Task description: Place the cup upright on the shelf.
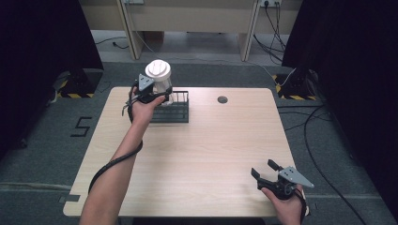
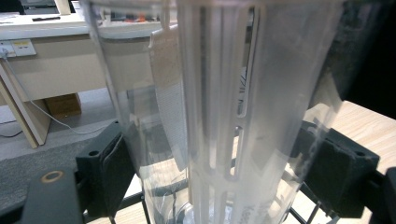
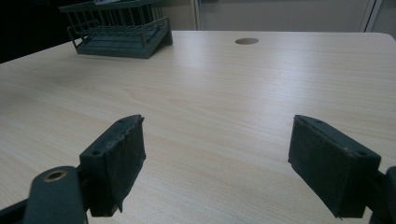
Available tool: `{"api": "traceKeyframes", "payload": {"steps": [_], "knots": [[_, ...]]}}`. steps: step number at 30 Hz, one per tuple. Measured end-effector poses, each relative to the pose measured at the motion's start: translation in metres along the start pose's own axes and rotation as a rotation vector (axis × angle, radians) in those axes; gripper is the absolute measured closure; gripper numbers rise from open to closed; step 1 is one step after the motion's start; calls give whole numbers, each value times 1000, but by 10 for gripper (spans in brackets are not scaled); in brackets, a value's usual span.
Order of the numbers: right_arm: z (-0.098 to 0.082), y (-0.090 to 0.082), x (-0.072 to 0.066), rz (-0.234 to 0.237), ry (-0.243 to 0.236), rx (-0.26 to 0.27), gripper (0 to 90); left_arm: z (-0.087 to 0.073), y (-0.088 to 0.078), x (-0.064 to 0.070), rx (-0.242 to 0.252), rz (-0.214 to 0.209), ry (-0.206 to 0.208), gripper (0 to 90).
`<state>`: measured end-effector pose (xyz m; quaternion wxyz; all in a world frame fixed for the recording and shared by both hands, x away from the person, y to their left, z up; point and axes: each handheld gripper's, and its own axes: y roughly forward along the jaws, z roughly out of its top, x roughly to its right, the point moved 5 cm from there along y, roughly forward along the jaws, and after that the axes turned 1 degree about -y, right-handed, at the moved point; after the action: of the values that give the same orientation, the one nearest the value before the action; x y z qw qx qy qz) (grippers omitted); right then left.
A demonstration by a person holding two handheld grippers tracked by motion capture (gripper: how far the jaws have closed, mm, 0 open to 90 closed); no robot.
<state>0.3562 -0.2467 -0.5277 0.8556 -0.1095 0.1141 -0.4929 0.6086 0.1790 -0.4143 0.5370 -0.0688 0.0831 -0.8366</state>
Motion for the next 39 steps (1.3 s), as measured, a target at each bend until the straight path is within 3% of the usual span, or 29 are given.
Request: {"api": "traceKeyframes", "payload": {"steps": [17,24,39], "knots": [[0,0,0,3,1,-1,197,-9,11,-9,-25,29,-19,175],[0,1,1,1,-3,-6,203,-13,18,-7,-40,31,-23,175],[0,0,1,6,11,-5,204,-35,24,-6,-107,68,-24,173]]}}
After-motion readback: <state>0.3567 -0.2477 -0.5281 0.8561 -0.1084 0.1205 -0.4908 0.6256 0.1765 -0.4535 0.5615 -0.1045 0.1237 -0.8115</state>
